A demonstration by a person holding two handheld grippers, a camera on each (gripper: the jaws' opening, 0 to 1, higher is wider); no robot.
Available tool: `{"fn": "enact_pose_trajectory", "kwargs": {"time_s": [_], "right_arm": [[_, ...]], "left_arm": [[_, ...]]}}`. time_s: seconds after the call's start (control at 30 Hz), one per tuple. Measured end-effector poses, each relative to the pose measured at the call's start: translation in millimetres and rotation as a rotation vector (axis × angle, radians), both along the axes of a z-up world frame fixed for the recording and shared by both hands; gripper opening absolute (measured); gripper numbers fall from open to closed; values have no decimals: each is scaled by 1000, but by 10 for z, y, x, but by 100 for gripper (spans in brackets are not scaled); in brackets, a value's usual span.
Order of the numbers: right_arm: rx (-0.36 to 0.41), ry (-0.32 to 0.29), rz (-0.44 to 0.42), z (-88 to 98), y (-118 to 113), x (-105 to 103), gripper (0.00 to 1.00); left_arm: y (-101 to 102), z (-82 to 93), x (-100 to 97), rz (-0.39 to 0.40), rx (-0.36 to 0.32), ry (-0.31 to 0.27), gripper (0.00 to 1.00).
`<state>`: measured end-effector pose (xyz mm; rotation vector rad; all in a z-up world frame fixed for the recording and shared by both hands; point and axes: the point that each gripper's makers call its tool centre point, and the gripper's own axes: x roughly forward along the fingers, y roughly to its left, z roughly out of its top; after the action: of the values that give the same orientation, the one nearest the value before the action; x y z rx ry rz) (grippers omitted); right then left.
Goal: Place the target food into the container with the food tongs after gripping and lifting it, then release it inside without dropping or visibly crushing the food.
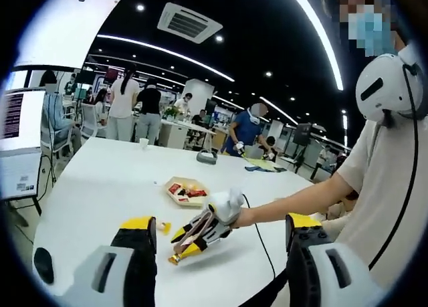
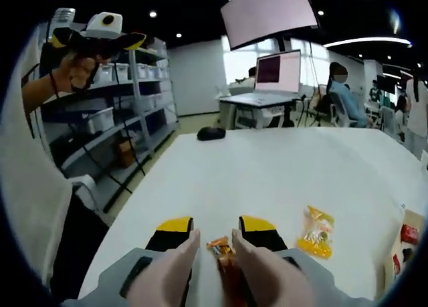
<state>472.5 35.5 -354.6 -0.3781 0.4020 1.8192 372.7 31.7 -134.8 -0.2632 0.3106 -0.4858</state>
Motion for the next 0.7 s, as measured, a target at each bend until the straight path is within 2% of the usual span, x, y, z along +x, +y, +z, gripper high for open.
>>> {"fn": "enact_pose_trajectory", "kwargs": {"time_s": [0.1,0.2,0.23,0.27,0.3,0.37,0.47,0.5,0.53,0.57,0.6,0.7], "right_arm": [[-20,-26,33,-85,16,-38,26],[-36,-63,53,-182,10,-12,27],[-40,-67,58,-216,11,4,27],[-43,-74,57,-239,14,23,27],[-44,-80,57,-254,21,39,27],[-46,-73,69,-268,33,25,27],[-71,-111,121,-345,28,-46,26],[-53,-164,155,-365,34,-65,26],[-63,-171,164,-402,20,-83,25],[-27,-147,142,-342,55,-84,25],[-57,-134,135,-352,16,-69,25],[-46,-109,119,-358,19,-46,24]], "left_arm": [[23,-1,0,5,1,-6,80],[80,7,35,26,-5,-38,81],[131,82,85,57,22,-107,84],[158,143,105,88,21,-140,87],[170,195,109,104,15,-161,88],[107,277,33,60,-2,-175,88],[95,287,-51,29,-6,-154,91],[105,272,-64,30,4,-145,94],[130,248,-89,36,15,-131,96],[145,239,-103,38,18,-126,97],[160,236,-120,39,18,-126,97],[209,249,-127,58,-8,-138,95]]}}
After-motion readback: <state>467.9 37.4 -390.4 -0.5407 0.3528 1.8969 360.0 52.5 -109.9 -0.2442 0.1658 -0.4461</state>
